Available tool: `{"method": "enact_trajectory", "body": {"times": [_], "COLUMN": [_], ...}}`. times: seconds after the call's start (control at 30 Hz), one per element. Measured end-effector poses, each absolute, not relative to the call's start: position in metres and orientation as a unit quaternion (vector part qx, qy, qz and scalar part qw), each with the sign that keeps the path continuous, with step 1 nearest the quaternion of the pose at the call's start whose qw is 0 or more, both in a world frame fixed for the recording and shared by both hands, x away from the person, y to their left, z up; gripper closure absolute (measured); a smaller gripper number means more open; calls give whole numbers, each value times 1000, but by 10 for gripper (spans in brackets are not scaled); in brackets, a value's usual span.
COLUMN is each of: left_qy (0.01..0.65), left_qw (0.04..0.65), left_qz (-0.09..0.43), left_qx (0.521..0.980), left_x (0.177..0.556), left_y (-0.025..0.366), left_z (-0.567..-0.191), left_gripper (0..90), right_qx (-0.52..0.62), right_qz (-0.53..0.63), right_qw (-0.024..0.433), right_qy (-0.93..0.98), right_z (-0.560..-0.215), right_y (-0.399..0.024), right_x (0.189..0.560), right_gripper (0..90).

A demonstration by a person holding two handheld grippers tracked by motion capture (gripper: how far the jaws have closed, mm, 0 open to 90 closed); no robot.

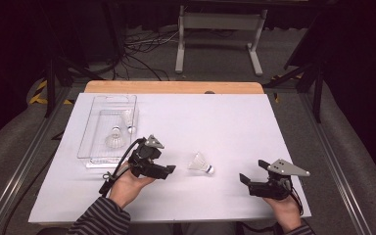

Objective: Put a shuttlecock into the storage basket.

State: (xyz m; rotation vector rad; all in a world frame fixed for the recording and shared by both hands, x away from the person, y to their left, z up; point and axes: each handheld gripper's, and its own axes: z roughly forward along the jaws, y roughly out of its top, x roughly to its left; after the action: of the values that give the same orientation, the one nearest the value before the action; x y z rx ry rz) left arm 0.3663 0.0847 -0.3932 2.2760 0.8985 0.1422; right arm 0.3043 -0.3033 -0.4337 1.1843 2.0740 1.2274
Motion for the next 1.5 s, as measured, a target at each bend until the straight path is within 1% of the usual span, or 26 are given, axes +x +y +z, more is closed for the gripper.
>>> {"method": "enact_trajectory", "body": {"times": [0.53, 0.7, 1.13, 1.5], "left_qy": [333, 329, 325, 324], "left_qw": [330, 328, 322, 319], "left_qz": [44, 51, 34, 19], "left_qx": [882, 884, 888, 890], "left_x": [371, 372, 378, 383], "left_y": [72, 67, 55, 44], "left_z": [-393, -393, -393, -393], "left_gripper": [285, 300, 320, 359], "right_qx": [429, 429, 428, 429], "right_qz": [445, 445, 445, 445], "right_qw": [226, 226, 226, 227], "right_qy": [753, 753, 753, 753], "right_z": [-434, -434, -434, -434], "right_y": [-303, -303, -303, -304], "right_x": [304, 304, 304, 304], "right_gripper": [110, 110, 110, 110]}}
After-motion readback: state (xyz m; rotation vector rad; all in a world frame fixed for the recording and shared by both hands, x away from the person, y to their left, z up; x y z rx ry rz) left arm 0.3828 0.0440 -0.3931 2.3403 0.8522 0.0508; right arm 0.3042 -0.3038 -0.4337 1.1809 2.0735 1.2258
